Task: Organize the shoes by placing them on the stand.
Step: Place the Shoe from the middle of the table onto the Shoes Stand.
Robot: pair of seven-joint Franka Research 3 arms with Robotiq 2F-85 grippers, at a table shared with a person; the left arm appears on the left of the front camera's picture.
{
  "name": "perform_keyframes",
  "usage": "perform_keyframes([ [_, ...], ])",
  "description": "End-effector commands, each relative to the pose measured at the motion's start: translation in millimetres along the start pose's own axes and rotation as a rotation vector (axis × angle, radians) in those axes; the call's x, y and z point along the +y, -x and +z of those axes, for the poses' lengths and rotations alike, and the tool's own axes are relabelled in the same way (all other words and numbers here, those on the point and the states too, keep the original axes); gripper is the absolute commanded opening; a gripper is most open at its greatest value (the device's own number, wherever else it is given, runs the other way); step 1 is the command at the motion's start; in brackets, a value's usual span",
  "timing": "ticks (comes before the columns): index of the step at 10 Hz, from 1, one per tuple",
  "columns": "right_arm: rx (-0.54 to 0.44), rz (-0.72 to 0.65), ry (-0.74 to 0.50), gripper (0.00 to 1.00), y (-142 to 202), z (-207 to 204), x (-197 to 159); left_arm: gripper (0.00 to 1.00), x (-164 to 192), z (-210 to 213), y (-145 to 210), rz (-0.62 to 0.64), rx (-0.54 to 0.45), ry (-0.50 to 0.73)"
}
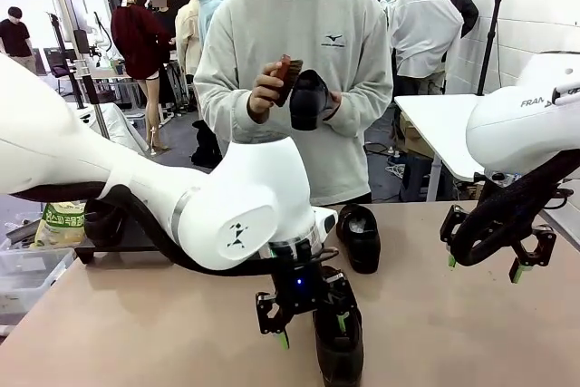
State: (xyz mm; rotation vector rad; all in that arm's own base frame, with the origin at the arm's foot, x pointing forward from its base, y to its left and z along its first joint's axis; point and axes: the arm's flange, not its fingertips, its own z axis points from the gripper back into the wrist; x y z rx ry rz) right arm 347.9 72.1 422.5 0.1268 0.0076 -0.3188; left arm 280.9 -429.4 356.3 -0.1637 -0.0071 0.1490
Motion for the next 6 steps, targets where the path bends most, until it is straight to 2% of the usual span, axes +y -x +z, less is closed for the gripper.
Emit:
perform_keyframes([
  [1,0.002,0.009,0.009,1.0,0.1,-0.1,-1.6,1.0,-10.1,-10.5,-2.3,0.022,-0.065,-0.013],
  [5,0.002,0.009,0.009,1.0,0.1,-0.1,-1.6,1.0,-7.0,-9.7,-11.6,-0.013,-0.045,-0.023],
  [6,0.002,0.009,0.009,1.0,0.1,-0.1,-1.6,0.88,-7.6,-7.1,-11.8,-0.113,-0.06,-0.037],
])
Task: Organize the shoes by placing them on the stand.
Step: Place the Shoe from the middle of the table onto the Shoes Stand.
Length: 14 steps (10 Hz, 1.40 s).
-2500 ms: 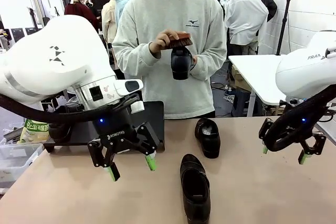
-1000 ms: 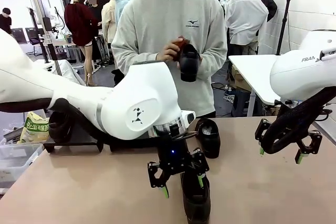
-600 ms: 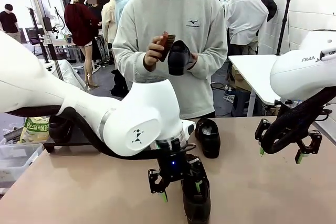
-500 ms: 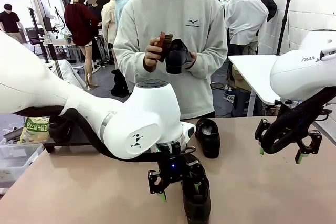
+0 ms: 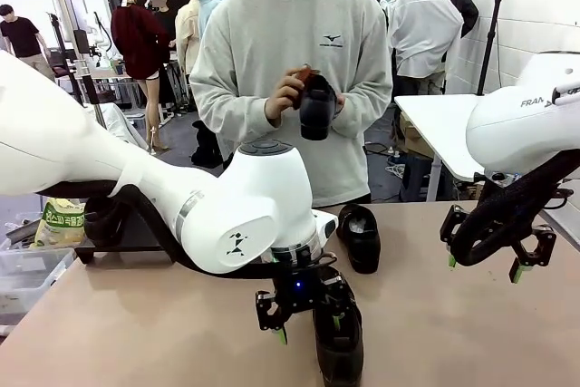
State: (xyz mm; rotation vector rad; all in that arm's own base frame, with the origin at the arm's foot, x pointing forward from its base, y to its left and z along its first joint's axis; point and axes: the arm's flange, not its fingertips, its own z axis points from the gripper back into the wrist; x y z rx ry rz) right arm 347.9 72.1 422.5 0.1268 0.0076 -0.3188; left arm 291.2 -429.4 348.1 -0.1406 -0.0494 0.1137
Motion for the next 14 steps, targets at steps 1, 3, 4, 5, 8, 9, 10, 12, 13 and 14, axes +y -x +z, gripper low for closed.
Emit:
perform_keyframes([
  [1,0.002,0.009,0.009,1.0,0,0,-2,0.69,-8,4,-1,-0.092,-0.007,-0.02],
  [3,0.002,0.009,0.009,1.0,0,0,-2,0.31,-9,1,1,-0.102,-0.005,-0.035],
  [4,0.002,0.009,0.009,1.0,0,0,-2,0.12,-9,-1,3,-0.114,-0.003,-0.029],
  [5,0.002,0.009,0.009,1.0,0,0,-2,0.0,-10,0,4,-0.123,-0.002,-0.009],
  [8,0.002,0.009,0.009,1.0,0,0,-2,0.0,-12,2,8,-0.14,0.004,0.025],
  [9,0.002,0.009,0.009,1.0,0,0,-2,0.0,-13,1,8,-0.137,0.043,0.029],
  [10,0.002,0.009,0.009,1.0,0,0,-2,0.0,-14,1,8,-0.133,0.066,0.036],
  [12,0.002,0.009,0.009,1.0,0,0,-2,0.0,-13,2,9,-0.131,0.069,0.021],
  [13,0.002,0.009,0.009,1.0,0,0,-2,0.0,-11,10,9,-0.12,0.082,-0.008],
  [14,0.002,0.009,0.009,1.0,0,0,-2,0.0,-2,33,12,-0.108,0.092,-0.001],
])
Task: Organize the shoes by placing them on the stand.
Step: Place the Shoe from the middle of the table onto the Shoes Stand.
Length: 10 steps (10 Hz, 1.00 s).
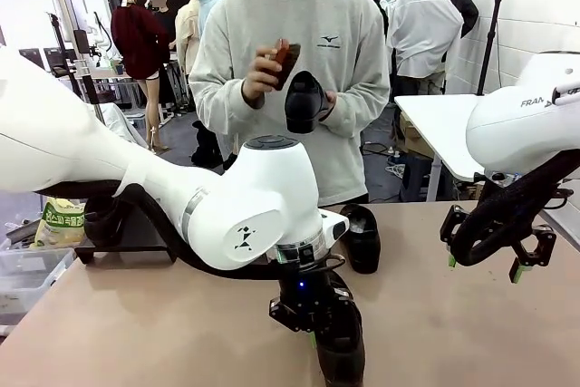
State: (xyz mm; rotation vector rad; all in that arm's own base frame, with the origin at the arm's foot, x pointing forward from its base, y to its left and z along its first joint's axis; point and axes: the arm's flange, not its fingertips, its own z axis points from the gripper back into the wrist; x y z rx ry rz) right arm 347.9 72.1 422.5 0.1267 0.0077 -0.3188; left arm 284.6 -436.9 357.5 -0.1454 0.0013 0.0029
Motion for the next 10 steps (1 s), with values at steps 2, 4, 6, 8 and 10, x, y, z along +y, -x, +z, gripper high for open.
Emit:
perform_keyframes([
  [2,0.002,0.009,0.009,1.0,0,0,-2,0.0,48,87,14,-0.007,-0.001,0.062],
  [4,0.002,0.009,0.009,1.0,0,0,-2,0.0,104,131,8,0.08,-0.067,0.119],
  [6,0.002,0.009,0.009,1.0,0,0,-2,0.0,160,148,-9,0.177,-0.154,0.011],
  [8,0.002,0.009,0.009,1.0,0,0,-2,0.0,199,155,-20,0.199,-0.296,-0.077],
  [10,0.002,0.009,0.009,1.0,0,0,-2,0.0,220,157,-32,0.169,-0.438,-0.107],
])
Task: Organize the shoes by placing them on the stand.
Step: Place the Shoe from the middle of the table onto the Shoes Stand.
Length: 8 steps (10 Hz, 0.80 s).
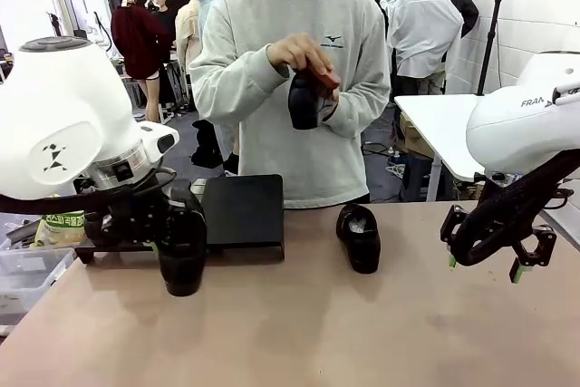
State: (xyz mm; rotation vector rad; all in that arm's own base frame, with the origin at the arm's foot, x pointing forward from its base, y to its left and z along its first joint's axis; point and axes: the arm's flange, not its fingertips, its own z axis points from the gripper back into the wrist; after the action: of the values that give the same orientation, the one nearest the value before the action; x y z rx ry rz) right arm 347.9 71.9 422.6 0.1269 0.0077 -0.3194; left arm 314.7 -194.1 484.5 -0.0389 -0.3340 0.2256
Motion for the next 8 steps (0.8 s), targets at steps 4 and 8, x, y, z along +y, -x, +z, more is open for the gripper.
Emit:
perform_keyframes([
  [4,0.002,0.01,0.009,1.0,0,0,-1,0.0,0,0,0,0.0,0.0,0.0],
  [8,0.002,0.01,0.009,1.0,0,0,-1,0.0,17,-7,-48,0.02,-0.249,-0.002],
])
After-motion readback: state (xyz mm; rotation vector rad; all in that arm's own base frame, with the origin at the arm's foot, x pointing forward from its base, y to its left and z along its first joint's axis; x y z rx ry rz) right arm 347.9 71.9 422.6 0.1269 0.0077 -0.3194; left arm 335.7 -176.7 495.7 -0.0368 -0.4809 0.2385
